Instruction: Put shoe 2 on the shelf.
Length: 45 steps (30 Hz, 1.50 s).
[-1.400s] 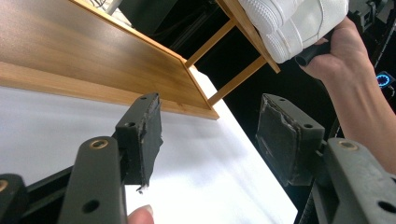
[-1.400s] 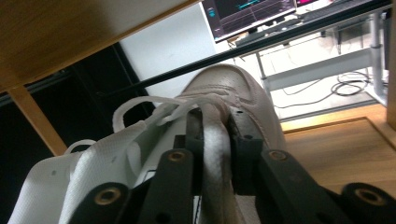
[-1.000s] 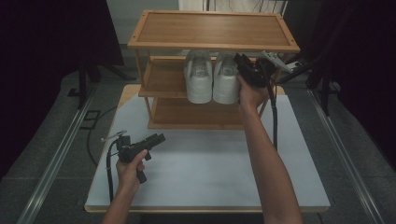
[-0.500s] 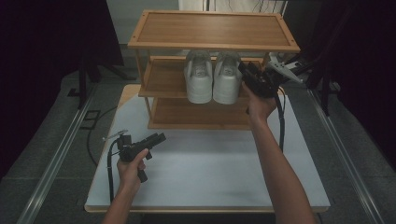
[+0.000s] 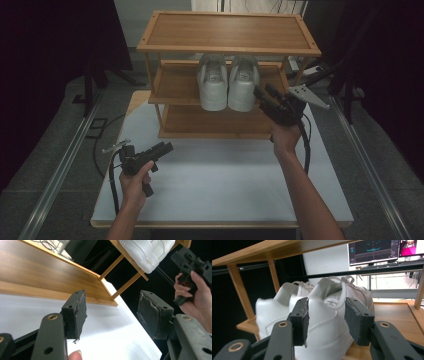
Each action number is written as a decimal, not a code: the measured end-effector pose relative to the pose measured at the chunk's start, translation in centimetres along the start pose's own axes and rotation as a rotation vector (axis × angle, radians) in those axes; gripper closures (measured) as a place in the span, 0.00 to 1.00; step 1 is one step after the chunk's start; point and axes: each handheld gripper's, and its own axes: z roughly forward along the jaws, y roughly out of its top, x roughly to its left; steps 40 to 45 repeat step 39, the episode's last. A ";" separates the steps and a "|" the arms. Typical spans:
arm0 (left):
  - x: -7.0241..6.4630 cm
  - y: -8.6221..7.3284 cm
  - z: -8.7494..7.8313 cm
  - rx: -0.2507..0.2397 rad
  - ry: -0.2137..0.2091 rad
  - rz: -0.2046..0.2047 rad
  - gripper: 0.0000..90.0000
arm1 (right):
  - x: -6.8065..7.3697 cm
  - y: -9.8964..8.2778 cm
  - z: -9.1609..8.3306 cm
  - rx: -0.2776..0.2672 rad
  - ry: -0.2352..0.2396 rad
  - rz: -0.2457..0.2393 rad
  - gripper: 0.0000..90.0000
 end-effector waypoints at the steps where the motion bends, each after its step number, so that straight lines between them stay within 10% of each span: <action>1: 0.0 0.0 -0.1 0.001 0.001 0.002 0.44 | 0.0 -0.1 -0.3 -0.002 0.002 -0.004 0.60; 23: -0.1 -0.2 -0.1 0.011 -0.007 -0.009 0.44 | -1.6 -10.2 -10.6 0.066 0.042 0.009 0.58; 45: -0.2 -0.3 0.0 0.016 -0.006 -0.001 0.43 | -2.9 -11.9 -11.6 0.081 0.022 0.026 0.52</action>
